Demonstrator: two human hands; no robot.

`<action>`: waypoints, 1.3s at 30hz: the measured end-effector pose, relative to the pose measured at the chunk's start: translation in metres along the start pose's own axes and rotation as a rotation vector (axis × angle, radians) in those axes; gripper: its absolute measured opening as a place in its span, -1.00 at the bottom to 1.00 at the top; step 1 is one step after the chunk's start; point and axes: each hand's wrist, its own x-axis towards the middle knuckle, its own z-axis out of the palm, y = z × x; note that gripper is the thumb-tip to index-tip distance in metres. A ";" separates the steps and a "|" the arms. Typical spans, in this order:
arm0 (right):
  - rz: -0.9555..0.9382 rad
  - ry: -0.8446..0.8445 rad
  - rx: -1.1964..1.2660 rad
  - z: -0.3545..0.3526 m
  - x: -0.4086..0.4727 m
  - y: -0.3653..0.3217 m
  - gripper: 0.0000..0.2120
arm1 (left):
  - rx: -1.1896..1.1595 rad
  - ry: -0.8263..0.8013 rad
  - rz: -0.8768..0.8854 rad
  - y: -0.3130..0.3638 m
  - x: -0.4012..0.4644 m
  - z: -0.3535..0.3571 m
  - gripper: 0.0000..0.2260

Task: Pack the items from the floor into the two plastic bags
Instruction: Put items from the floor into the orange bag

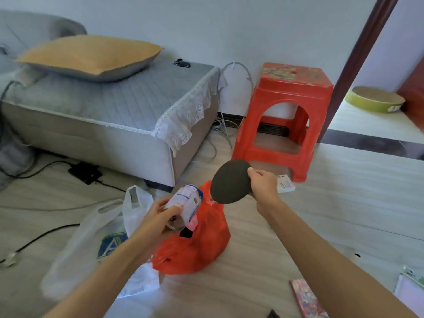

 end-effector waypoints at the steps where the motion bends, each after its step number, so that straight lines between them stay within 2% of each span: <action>1: 0.080 -0.059 0.224 0.011 0.000 -0.004 -0.80 | -0.034 0.002 -0.006 -0.003 0.001 -0.006 -0.73; 3: 0.218 -0.201 0.582 0.029 0.000 -0.005 -0.80 | -0.098 0.002 -0.008 -0.006 0.003 -0.014 -0.72; 4: 0.271 -0.256 0.638 0.038 0.003 0.000 -0.80 | -0.119 0.011 -0.002 -0.006 0.005 -0.017 -0.73; 6: 0.352 -0.308 0.619 0.055 0.010 0.011 -0.84 | -0.154 0.014 0.008 -0.006 0.013 -0.022 -0.70; 9: 0.426 -0.272 0.529 0.069 0.023 0.027 -0.88 | -0.207 -0.033 0.019 -0.007 0.020 -0.027 -0.63; 13: 0.518 -0.339 0.511 0.073 0.032 0.037 -0.84 | -0.254 -0.008 0.010 -0.007 0.020 -0.029 -0.66; 19: 0.452 -0.530 0.445 0.075 0.027 0.038 -0.81 | -0.227 0.062 -0.013 -0.011 0.014 -0.033 -0.69; 21: 0.441 -0.493 0.446 0.076 0.027 0.041 -0.81 | -0.199 0.065 -0.010 -0.013 0.012 -0.034 -0.71; 25: 0.388 -0.239 0.488 0.068 0.038 0.050 -0.86 | -0.127 0.054 -0.010 -0.016 0.011 -0.031 -0.68; 26: 0.364 -0.202 0.444 0.064 0.041 0.053 -0.83 | -0.100 0.062 -0.005 -0.016 0.012 -0.029 -0.69; 29: 0.297 -0.129 0.185 0.046 0.043 0.060 -0.91 | 0.006 0.051 -0.003 -0.017 0.013 -0.016 -0.73; 32: 0.259 -0.020 0.005 0.027 0.048 0.073 -0.84 | 0.074 0.031 0.027 -0.016 0.016 0.001 -0.77; 35: 0.211 -0.083 -0.044 0.016 0.047 0.079 -0.77 | 0.192 0.037 0.110 -0.017 0.021 0.019 -0.72; 39: 0.135 -0.193 -0.070 0.014 0.045 0.077 -0.78 | 0.412 -0.024 0.231 -0.020 0.023 0.038 -0.70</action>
